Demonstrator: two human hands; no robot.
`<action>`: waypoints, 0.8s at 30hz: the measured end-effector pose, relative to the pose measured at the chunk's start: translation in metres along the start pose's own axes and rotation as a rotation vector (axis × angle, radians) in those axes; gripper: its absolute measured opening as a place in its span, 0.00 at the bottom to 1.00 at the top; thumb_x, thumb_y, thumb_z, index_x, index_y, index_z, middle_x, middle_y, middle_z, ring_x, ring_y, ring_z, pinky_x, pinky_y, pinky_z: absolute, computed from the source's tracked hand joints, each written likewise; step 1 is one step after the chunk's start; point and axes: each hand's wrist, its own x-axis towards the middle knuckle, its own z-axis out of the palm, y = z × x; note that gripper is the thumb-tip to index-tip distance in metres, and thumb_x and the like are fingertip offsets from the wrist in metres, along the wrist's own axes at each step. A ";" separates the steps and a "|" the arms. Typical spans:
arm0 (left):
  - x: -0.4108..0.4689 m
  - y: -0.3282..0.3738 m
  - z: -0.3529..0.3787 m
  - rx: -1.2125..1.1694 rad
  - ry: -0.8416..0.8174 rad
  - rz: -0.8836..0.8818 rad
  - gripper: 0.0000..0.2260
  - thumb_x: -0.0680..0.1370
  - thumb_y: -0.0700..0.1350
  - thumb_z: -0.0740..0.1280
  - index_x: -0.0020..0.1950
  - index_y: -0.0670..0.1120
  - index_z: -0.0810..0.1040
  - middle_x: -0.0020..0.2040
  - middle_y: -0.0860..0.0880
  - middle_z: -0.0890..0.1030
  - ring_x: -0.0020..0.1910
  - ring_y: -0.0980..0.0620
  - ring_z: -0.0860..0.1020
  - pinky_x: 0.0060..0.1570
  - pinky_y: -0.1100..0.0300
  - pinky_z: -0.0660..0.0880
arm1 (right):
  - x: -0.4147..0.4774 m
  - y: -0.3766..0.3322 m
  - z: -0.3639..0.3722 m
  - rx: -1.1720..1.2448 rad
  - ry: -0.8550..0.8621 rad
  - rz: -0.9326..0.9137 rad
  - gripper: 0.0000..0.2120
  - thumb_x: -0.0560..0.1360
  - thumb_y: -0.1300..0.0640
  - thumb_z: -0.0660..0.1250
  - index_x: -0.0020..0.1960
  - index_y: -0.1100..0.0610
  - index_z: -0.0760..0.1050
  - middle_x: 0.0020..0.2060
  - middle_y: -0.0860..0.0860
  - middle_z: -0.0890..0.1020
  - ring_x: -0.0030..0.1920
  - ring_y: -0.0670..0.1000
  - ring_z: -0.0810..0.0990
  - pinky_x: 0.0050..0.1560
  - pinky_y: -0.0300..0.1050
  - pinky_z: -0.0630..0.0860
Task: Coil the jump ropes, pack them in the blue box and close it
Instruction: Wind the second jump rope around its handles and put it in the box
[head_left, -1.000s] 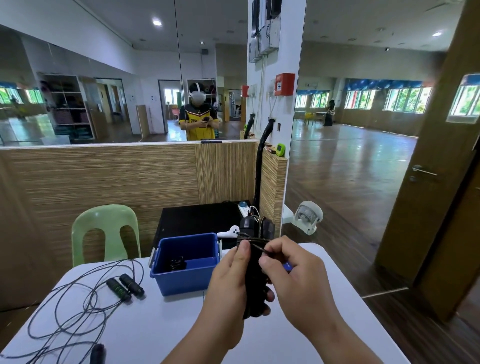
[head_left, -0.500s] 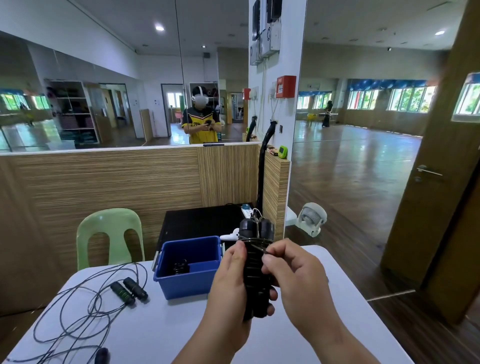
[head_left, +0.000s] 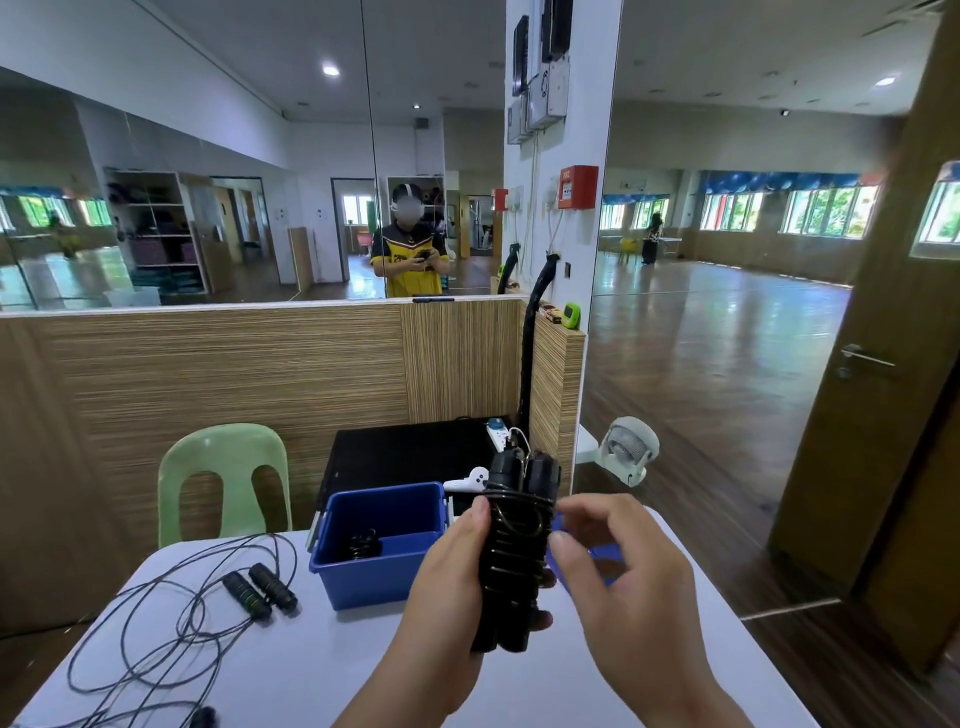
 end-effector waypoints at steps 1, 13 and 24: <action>0.001 -0.001 0.000 -0.002 0.033 0.001 0.20 0.82 0.59 0.60 0.49 0.51 0.88 0.52 0.36 0.86 0.50 0.31 0.84 0.48 0.39 0.79 | 0.001 0.003 0.001 0.053 -0.009 0.090 0.12 0.75 0.62 0.73 0.53 0.46 0.81 0.46 0.41 0.83 0.50 0.45 0.83 0.43 0.31 0.79; 0.005 -0.011 0.006 0.132 0.237 0.058 0.24 0.83 0.65 0.54 0.51 0.52 0.85 0.45 0.43 0.87 0.36 0.49 0.83 0.27 0.60 0.72 | 0.004 0.017 0.020 0.344 -0.173 0.441 0.19 0.77 0.64 0.72 0.58 0.40 0.79 0.50 0.43 0.86 0.52 0.48 0.86 0.54 0.53 0.84; -0.002 -0.006 0.001 0.320 0.232 0.221 0.18 0.82 0.36 0.63 0.60 0.57 0.83 0.49 0.52 0.88 0.50 0.50 0.85 0.52 0.48 0.82 | 0.016 0.031 0.008 0.354 -0.231 0.452 0.16 0.78 0.65 0.69 0.63 0.50 0.80 0.49 0.46 0.88 0.48 0.48 0.88 0.50 0.51 0.85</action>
